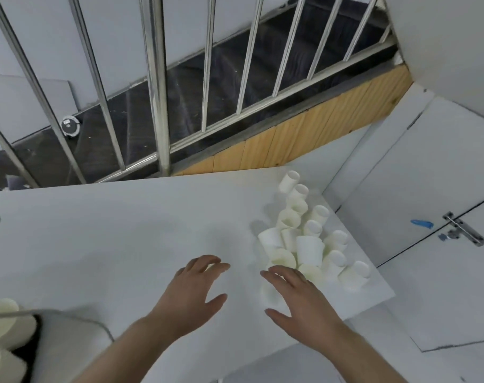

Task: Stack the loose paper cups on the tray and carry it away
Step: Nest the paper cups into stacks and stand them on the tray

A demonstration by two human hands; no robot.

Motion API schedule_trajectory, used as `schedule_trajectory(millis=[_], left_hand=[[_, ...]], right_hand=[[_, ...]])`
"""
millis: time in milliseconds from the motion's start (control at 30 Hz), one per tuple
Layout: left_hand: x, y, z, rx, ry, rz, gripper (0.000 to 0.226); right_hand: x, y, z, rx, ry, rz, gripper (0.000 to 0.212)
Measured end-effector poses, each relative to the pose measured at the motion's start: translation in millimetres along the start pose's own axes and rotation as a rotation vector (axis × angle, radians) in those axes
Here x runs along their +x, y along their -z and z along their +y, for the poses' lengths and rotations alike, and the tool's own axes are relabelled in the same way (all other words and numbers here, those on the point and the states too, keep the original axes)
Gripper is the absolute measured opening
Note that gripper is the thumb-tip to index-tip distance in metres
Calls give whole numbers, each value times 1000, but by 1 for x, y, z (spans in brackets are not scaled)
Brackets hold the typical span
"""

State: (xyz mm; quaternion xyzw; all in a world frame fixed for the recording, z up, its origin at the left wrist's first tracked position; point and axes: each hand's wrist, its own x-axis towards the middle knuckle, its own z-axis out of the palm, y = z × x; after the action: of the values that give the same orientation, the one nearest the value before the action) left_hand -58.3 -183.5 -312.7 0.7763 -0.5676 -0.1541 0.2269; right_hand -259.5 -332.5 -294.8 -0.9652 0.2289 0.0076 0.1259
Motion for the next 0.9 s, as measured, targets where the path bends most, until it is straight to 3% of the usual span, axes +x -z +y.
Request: schedule_trajectory(millis=[167,567,900], left_hand=[[54,-18,6,-29,3,-27,54],[125,-54,39,51,-25,-127,59],[139,-81,74,96,102,-94,59]], right_hand=[[37,18,45,-15,-16,-101,65],[64,27,136,-25,-182,-96,68],[95,14,191,7,-186,-133,53]])
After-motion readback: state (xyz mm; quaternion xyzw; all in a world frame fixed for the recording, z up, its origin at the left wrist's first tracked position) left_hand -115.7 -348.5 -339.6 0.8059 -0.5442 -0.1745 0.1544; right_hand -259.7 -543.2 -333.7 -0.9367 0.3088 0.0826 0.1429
